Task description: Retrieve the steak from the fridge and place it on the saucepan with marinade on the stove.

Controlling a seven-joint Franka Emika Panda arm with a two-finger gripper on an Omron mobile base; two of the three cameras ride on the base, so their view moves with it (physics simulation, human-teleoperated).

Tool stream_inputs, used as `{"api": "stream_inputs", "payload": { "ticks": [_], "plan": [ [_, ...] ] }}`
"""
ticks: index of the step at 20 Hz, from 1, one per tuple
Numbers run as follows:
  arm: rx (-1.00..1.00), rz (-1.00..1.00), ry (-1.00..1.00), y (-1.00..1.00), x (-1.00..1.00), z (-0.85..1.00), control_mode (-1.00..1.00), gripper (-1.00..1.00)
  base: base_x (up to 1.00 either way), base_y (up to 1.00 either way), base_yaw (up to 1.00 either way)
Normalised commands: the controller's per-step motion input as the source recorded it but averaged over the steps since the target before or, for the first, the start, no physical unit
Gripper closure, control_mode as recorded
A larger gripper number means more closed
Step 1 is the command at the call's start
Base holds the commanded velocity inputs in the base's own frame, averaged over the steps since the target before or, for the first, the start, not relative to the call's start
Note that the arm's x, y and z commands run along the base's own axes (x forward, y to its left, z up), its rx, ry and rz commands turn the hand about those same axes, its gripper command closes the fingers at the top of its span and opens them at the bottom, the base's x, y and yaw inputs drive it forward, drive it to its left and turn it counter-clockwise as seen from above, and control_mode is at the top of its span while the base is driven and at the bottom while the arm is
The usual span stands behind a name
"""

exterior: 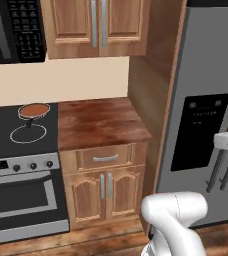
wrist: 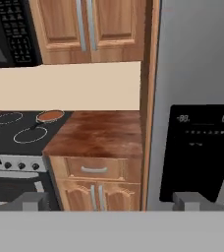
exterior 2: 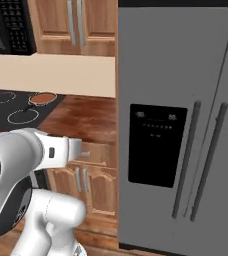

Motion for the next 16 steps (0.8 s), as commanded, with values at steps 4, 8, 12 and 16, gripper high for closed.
{"api": "stream_inputs", "payload": {
  "ticks": [4,8,12,16],
  "plan": [
    [0.00,0.00,0.00,0.00,0.00,0.00,1.00,-1.00,-0.36,-0.86,0.00],
    [0.00,0.00,0.00,0.00,0.00,0.00,1.00,-1.00,-0.34,-0.82,0.00],
    [0.00,0.00,0.00,0.00,0.00,0.00,1.00,-1.00,-0.27,-0.76,0.00],
    [0.00,0.00,0.00,0.00,0.00,0.00,1.00,-1.00,-0.16,-0.67,0.00]
  ]
}}
